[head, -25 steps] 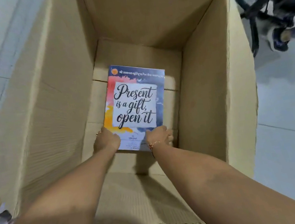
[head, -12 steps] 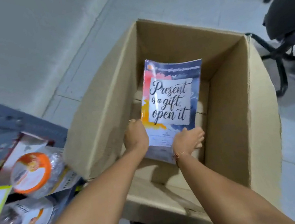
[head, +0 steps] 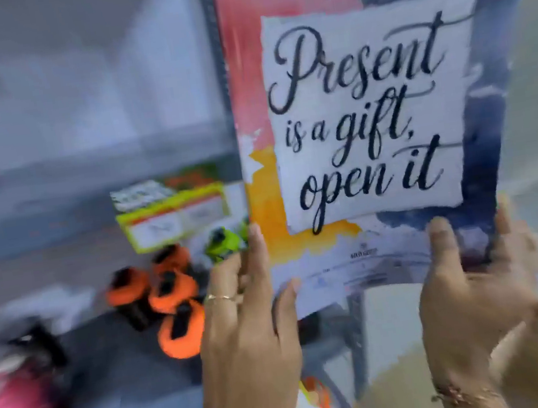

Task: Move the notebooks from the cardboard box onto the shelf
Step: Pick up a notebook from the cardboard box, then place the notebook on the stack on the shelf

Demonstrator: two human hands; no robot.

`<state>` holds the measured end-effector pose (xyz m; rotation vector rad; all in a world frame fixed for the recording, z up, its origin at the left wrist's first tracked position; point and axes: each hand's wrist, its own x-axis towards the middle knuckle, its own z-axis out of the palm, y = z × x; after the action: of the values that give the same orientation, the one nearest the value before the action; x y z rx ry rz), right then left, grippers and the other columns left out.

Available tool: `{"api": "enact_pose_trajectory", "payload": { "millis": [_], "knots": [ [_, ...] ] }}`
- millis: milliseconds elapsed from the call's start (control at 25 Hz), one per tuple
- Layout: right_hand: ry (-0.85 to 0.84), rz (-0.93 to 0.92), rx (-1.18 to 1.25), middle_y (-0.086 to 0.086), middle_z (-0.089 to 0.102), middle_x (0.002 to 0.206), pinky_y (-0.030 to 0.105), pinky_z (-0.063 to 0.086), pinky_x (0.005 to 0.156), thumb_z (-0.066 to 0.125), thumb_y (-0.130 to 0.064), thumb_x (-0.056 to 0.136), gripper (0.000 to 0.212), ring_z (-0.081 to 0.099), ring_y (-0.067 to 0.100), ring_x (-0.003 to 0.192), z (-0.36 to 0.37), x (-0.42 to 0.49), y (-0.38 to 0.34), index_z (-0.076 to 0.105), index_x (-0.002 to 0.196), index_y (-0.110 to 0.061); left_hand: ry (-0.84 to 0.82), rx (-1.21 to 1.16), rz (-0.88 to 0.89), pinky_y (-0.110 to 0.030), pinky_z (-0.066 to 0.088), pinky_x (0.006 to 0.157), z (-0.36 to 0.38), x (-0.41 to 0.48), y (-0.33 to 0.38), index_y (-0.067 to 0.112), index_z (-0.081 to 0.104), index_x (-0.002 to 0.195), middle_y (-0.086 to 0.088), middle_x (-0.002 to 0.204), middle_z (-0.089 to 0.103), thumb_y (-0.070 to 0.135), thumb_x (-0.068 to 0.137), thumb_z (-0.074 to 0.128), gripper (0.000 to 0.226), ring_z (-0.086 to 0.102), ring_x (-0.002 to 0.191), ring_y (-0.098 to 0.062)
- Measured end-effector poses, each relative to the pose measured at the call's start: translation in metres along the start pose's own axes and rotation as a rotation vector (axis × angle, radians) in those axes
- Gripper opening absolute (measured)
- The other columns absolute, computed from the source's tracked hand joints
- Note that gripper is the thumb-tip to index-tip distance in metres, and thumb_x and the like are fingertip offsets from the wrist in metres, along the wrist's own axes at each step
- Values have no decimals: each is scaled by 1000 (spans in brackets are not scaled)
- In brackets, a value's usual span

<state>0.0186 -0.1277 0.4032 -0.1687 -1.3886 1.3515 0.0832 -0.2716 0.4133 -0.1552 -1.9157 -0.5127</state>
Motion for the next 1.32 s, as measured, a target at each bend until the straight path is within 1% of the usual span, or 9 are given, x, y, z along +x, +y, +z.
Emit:
{"api": "enact_pose_trajectory", "payload": {
  "millis": [200,320,400,560,680,760,880,1120,1320],
  "knots": [
    [-311,-232,121,19,68,114,20,40,85,67,-13,81,38,63,26,103,105,24,-112,63,117,-4,33,234,-302,-24,29,68,-91,111,-39,13,53,131,-6,86,45,24,81,69,54,48,83,-22],
    [-596,-245,-48,22,69,101,30,36,65,57,-3,84,19,62,32,94,165,31,-136,68,98,-4,-143,285,-455,-29,21,58,-98,163,-81,6,59,73,-13,63,47,23,83,68,22,52,76,-33],
    [-761,-240,-206,28,58,83,33,33,51,48,2,84,13,58,36,82,188,31,-138,59,78,-1,-298,337,-508,-37,37,66,-87,178,-105,-5,61,76,-27,82,63,22,83,67,28,59,87,-41],
    [-992,-260,-484,25,63,111,41,47,88,46,0,89,20,57,39,105,196,27,-127,59,104,4,-502,515,-537,-40,48,89,-71,186,-113,5,70,103,-22,111,68,29,80,66,33,57,108,-38],
    [-824,-377,-344,22,63,115,41,42,95,50,0,86,22,55,37,110,168,32,-113,60,106,3,-353,622,-287,-41,44,90,-53,171,-80,10,73,102,-19,108,67,29,85,62,28,47,114,-39],
    [-422,-439,-58,20,66,113,38,44,96,54,3,85,23,59,34,111,123,31,-77,64,106,4,-136,488,88,-40,45,79,-16,133,-43,11,77,89,-17,95,69,23,84,63,19,54,98,-39],
    [-38,-426,-19,22,70,97,38,52,87,53,7,87,16,65,30,93,32,14,33,67,94,8,-436,160,324,-38,48,67,77,29,11,14,75,70,-7,78,71,13,70,69,6,61,76,-32],
    [-43,737,-977,26,66,109,44,43,95,52,-2,76,31,58,42,104,-206,-67,313,64,104,4,-1749,-101,95,-40,52,83,268,-239,96,3,70,99,-20,105,70,13,88,51,23,64,101,-36],
    [-91,1664,-1270,18,37,141,40,34,108,63,-27,84,62,34,35,131,-313,-147,369,36,133,-1,-2028,168,-68,-37,47,94,319,-388,72,3,58,119,-20,127,60,19,90,51,34,57,117,-34]
  ]
}}
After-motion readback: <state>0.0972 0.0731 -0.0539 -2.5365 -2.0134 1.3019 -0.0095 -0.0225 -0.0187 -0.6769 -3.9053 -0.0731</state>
